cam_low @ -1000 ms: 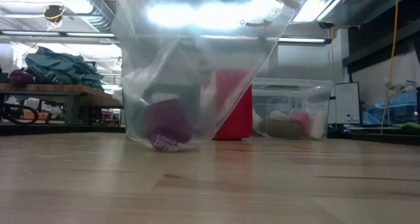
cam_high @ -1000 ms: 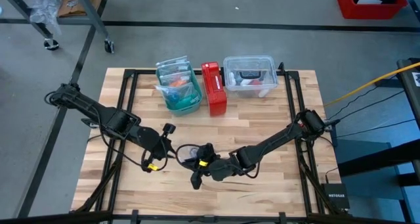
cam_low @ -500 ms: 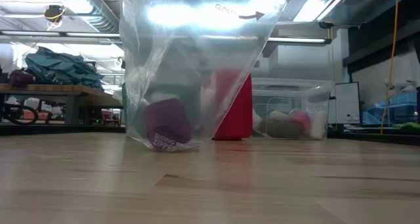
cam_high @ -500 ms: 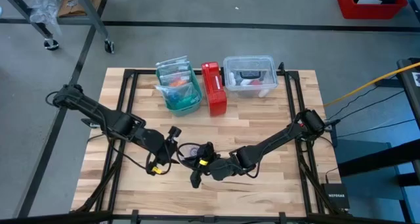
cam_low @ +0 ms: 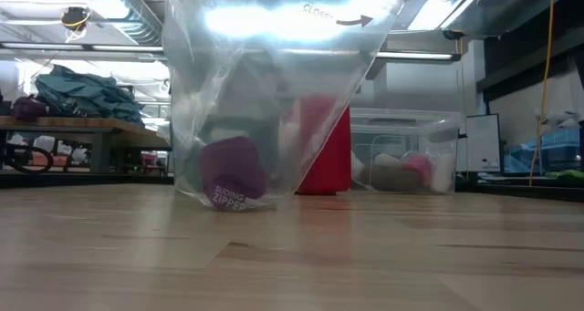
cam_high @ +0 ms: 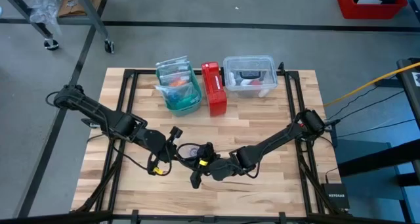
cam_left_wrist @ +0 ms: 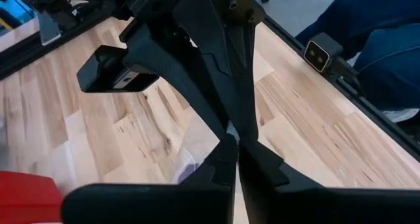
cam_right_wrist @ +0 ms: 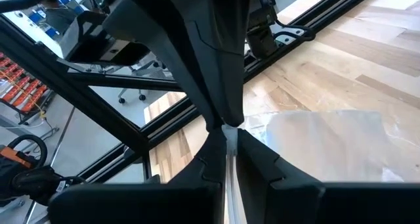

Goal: Roll bandage
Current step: Close the transparent zip bag

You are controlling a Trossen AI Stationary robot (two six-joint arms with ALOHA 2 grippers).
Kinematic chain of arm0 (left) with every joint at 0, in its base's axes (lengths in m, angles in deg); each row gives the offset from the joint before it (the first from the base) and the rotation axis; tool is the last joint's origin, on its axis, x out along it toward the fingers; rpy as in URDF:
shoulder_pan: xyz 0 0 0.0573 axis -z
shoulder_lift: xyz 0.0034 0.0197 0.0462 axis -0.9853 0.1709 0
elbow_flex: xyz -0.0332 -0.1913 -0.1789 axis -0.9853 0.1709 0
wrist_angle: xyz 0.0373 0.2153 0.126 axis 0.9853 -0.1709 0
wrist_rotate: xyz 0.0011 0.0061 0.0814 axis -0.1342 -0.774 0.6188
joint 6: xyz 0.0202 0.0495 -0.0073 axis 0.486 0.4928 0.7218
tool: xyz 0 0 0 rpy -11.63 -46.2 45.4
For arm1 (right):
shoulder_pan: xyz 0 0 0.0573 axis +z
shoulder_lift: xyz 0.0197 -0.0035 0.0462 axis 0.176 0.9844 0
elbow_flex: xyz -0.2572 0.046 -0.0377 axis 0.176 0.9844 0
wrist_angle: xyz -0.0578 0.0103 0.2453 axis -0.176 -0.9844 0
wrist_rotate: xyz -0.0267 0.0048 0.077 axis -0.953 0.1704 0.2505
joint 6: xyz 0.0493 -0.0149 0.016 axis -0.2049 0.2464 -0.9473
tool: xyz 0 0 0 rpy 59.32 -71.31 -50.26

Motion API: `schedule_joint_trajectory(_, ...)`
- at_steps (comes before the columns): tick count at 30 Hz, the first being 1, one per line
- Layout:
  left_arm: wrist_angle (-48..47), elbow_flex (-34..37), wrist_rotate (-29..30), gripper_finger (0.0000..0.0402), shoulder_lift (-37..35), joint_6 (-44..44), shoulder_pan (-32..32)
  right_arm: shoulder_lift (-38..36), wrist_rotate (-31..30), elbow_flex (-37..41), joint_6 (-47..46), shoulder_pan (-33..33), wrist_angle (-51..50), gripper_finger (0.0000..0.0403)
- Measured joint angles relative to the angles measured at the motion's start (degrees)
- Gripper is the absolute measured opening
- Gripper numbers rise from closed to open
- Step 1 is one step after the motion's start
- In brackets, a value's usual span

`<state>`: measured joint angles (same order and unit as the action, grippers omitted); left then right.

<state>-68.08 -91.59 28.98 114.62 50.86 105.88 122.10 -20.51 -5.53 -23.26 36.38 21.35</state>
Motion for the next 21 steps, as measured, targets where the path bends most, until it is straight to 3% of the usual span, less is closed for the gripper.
schedule_joint_trajectory(21, -0.23, 0.07, 8.07, 0.0000, -0.02, -0.37, 0.28, -0.04, 3.10, 0.00, -1.15, -0.07, -0.38, 0.0025)
